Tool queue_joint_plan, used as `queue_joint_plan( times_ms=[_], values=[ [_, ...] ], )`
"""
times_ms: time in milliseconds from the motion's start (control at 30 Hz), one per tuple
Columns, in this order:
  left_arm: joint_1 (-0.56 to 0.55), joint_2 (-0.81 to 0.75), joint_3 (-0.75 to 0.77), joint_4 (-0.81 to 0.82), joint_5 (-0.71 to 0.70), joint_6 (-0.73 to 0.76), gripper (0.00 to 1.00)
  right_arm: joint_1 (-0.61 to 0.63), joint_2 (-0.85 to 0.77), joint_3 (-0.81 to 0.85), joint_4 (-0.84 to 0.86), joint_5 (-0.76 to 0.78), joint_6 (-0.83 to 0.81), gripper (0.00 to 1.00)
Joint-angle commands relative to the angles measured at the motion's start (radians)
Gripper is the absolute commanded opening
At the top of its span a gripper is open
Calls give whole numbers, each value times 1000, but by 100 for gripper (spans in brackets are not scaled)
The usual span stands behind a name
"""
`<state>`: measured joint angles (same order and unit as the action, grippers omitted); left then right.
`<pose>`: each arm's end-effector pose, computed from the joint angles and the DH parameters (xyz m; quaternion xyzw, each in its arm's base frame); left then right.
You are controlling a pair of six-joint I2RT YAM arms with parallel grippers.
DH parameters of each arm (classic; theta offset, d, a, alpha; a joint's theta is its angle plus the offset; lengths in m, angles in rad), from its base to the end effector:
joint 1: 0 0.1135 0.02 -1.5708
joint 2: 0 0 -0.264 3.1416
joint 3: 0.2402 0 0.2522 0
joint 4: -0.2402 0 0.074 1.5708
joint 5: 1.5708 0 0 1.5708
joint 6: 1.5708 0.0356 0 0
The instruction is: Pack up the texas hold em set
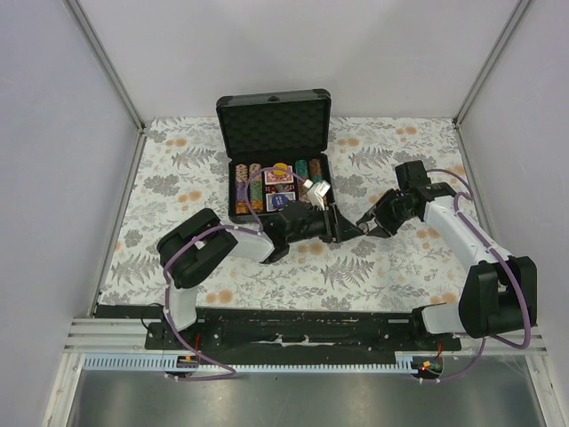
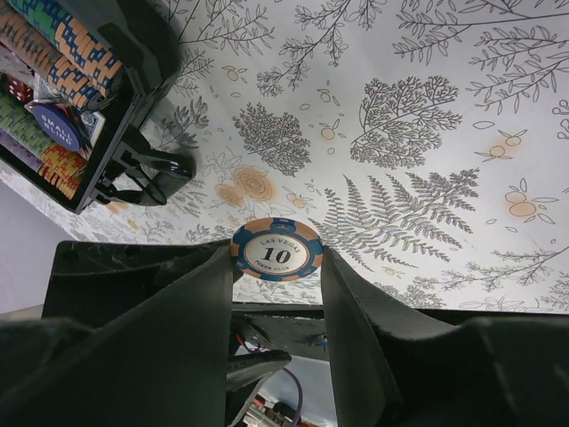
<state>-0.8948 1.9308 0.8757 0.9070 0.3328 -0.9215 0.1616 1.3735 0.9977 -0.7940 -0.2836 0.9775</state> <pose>0.2365 -0.3134 0.1612 0.0982 0.7484 -0.5848 0.2972 0.2554 0.0517 0.2387 0.3590 0.9017 0.2229 0.0914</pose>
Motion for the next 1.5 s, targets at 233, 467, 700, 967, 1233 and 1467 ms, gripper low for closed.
queue_joint_plan(
  times_ms=[233, 467, 700, 967, 1233, 1467],
  values=[
    [-29, 23, 134, -115, -81, 9, 46, 3, -34, -11, 32, -40, 33, 43],
    [-33, 31, 158, -168, -94, 15, 31, 4, -33, -19, 36, -40, 38, 43],
    [-33, 33, 163, -187, -87, 22, 2, 4, -48, -31, 59, -2, 12, 45],
    [-29, -45, 199, -483, -133, 370, 2, 4, -102, 10, 12, 161, -66, 64],
    [17, -165, 345, -960, -241, 901, 2, 4, -175, 16, -31, 216, -115, 70],
    [66, -168, 488, -1244, -245, 1246, 2, 4, -200, -17, -27, 195, -111, 71]
  ],
)
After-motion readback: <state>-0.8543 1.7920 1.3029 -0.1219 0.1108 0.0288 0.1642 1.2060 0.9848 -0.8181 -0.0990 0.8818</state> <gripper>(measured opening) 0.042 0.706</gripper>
